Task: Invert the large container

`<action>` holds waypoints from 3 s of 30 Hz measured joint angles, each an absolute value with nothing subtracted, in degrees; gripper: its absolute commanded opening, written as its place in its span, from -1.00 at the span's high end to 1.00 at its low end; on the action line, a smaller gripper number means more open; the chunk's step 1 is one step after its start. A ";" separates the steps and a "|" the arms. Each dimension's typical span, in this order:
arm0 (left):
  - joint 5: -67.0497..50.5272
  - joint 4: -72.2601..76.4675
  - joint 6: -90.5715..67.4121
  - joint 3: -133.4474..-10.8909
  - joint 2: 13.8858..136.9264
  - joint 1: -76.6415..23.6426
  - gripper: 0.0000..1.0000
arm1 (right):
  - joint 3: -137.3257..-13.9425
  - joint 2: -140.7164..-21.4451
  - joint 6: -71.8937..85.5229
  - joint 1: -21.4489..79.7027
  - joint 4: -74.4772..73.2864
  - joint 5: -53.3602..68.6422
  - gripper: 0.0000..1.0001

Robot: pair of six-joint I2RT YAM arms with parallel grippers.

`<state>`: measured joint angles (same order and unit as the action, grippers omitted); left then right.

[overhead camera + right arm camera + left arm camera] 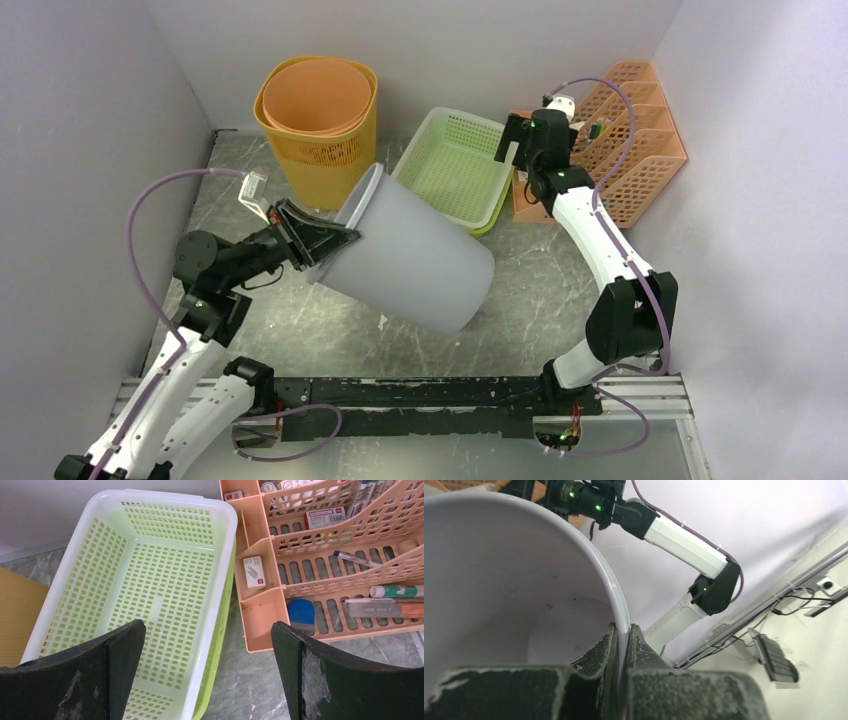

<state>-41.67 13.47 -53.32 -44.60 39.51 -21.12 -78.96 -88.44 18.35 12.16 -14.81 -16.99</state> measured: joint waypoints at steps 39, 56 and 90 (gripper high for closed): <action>-24.14 83.44 -93.76 -8.80 73.91 -35.33 0.87 | -76.66 -89.30 17.96 11.44 -12.71 -17.30 -0.98; -29.69 84.29 -96.42 -1.96 78.06 -13.02 0.87 | -73.41 -89.52 18.26 11.31 -10.50 -15.03 -0.98; -40.14 83.79 -79.59 -2.81 101.19 -9.58 -0.13 | -69.63 -88.60 18.20 11.31 -9.28 -10.15 -0.99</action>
